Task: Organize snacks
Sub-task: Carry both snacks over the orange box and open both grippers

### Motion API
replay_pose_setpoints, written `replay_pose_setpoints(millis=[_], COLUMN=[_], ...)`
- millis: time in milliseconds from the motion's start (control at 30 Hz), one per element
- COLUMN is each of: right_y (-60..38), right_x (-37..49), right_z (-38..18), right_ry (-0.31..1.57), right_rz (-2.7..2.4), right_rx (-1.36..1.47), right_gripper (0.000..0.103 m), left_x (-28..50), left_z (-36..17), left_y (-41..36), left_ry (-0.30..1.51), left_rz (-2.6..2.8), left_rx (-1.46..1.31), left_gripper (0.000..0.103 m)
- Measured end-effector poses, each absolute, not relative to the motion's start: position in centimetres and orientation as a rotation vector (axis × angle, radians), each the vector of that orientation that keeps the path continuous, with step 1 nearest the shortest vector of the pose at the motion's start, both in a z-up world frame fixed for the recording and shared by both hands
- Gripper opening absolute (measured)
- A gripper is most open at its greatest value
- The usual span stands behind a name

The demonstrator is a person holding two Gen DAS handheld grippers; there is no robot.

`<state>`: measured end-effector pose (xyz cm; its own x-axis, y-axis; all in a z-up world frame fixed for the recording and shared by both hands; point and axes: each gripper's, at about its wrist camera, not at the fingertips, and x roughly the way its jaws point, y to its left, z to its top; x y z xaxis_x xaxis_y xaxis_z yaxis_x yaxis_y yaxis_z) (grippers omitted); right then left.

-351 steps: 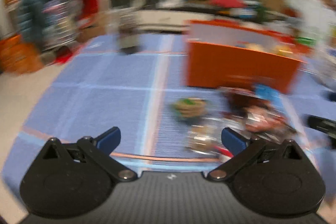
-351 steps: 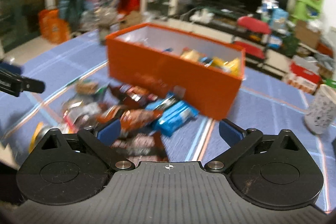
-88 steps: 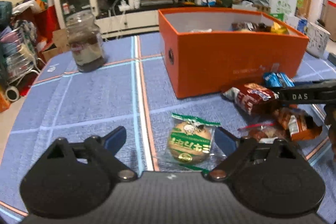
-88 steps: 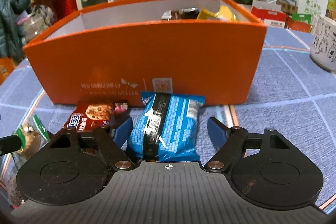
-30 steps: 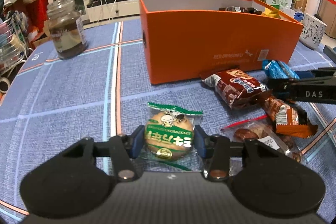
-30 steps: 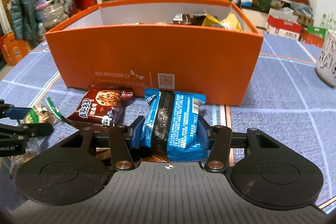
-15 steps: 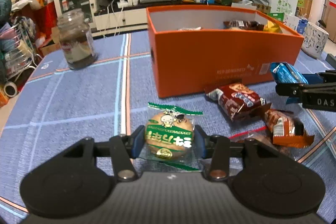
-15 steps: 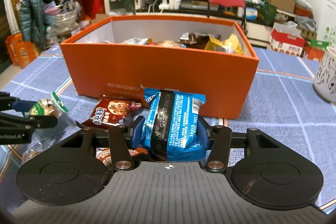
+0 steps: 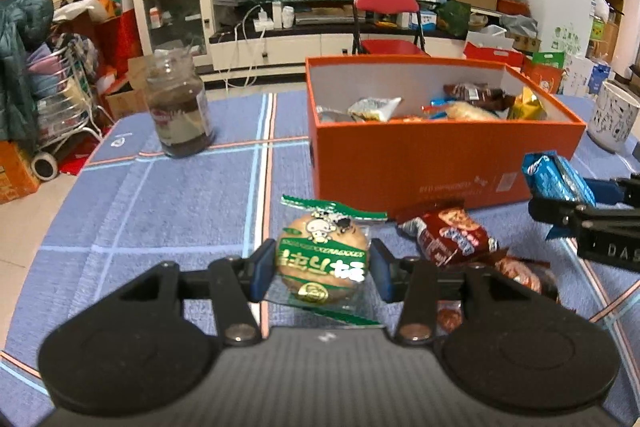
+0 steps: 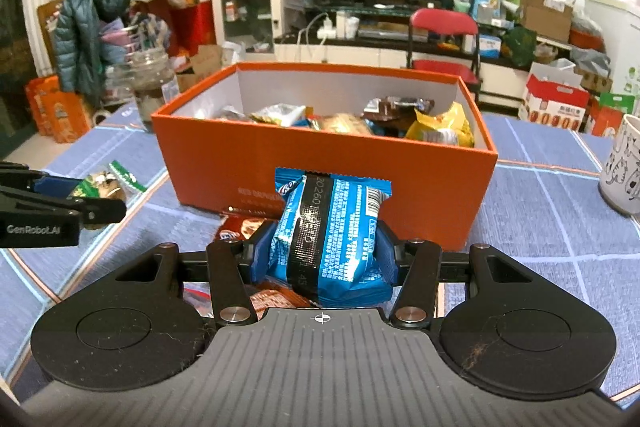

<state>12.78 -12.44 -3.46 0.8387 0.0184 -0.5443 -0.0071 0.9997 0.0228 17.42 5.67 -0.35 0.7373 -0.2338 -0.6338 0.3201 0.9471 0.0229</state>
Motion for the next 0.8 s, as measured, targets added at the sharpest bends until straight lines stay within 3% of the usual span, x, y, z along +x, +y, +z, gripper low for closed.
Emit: replay_pose_setpoints(millis=[567, 800], right_y=[-11.0, -13.1], right_x=[11.8, 13.8], right_z=[-0.8, 3.0], right_ry=[0.513, 0.441], right_rz=[0.039, -0.009], right_rx=[0.031, 0.058], right_gripper=[0.038, 0.038], left_x=[17.1, 19.9], left_z=[2.5, 6.0], left_y=[5.2, 4.5], left_ry=[0.623, 0.586], left_rz=[-0.222, -0.241], left_rx=[0.119, 0.055], left_gripper=[0.047, 0.047])
